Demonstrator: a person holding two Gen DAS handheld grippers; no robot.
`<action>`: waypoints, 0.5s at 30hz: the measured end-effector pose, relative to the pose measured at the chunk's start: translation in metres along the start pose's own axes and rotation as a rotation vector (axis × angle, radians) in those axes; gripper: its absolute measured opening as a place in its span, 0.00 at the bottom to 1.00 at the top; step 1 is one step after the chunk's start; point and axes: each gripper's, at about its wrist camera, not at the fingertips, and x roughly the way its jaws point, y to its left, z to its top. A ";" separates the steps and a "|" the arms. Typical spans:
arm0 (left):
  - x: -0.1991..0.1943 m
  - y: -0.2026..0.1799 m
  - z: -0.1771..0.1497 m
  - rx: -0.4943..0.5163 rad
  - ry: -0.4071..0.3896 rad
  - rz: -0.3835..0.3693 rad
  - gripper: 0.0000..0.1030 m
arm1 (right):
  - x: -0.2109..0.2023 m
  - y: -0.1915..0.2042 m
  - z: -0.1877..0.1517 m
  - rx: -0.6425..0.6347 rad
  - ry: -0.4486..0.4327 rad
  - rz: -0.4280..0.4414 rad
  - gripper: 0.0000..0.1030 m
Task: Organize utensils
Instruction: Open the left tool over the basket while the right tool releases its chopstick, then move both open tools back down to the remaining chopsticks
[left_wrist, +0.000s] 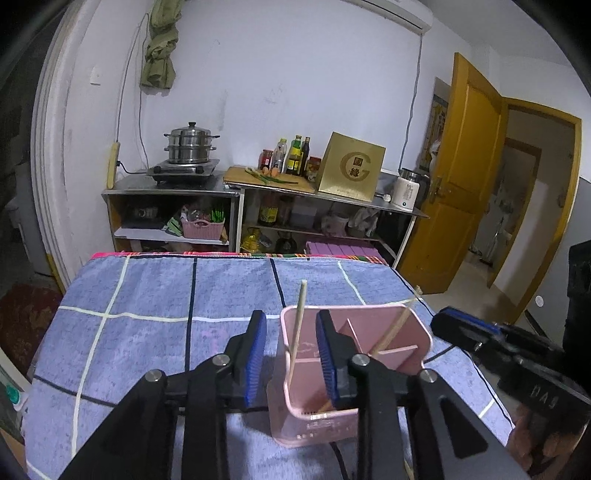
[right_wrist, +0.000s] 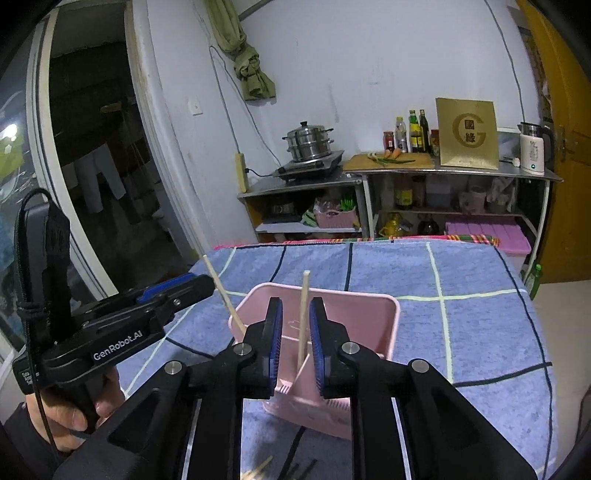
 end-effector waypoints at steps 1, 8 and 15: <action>-0.005 -0.002 -0.002 0.005 -0.005 0.001 0.27 | -0.004 0.000 -0.001 0.002 -0.005 0.000 0.15; -0.062 -0.012 -0.028 0.046 -0.052 -0.007 0.28 | -0.051 0.007 -0.025 -0.017 -0.036 -0.028 0.15; -0.113 -0.022 -0.073 0.074 -0.073 -0.039 0.28 | -0.093 0.020 -0.066 -0.045 -0.045 -0.051 0.15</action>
